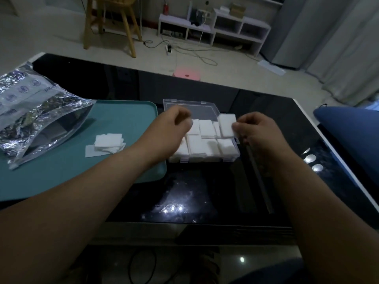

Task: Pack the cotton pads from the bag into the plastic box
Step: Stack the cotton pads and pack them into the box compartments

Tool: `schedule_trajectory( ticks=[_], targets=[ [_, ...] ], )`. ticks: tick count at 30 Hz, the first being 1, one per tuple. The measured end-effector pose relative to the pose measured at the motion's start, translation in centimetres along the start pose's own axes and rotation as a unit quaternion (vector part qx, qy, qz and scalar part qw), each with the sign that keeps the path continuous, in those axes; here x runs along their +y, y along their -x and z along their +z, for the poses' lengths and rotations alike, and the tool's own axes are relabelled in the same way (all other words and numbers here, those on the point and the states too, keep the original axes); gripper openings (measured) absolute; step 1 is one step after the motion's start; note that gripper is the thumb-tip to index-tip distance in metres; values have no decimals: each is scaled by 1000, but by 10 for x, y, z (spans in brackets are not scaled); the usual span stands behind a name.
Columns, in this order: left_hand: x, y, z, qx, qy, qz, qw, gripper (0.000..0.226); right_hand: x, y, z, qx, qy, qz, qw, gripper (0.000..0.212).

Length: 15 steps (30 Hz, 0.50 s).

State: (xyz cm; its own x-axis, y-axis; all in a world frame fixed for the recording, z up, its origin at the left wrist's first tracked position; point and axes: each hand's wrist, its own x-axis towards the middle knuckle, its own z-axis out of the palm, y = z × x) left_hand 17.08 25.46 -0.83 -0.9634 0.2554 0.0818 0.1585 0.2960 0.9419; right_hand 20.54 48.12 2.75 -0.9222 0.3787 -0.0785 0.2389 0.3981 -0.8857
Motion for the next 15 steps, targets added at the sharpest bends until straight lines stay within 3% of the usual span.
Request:
schedule_trajectory(
  ticks=[3,6,9,15],
  targets=[
    [-16,8,4,-44,-283,134,949,29,16,-3,4,-38,88,1,995,8],
    [-22,15,14,-83,-418,174,887,42,20,-7,18,-34,126,-29,991,7],
    [-28,16,17,-86,-464,190,861,38,24,-11,31,-21,170,-42,984,7],
    [-33,16,17,-85,-448,186,870,34,29,-11,39,-18,254,-47,966,8]
  ],
)
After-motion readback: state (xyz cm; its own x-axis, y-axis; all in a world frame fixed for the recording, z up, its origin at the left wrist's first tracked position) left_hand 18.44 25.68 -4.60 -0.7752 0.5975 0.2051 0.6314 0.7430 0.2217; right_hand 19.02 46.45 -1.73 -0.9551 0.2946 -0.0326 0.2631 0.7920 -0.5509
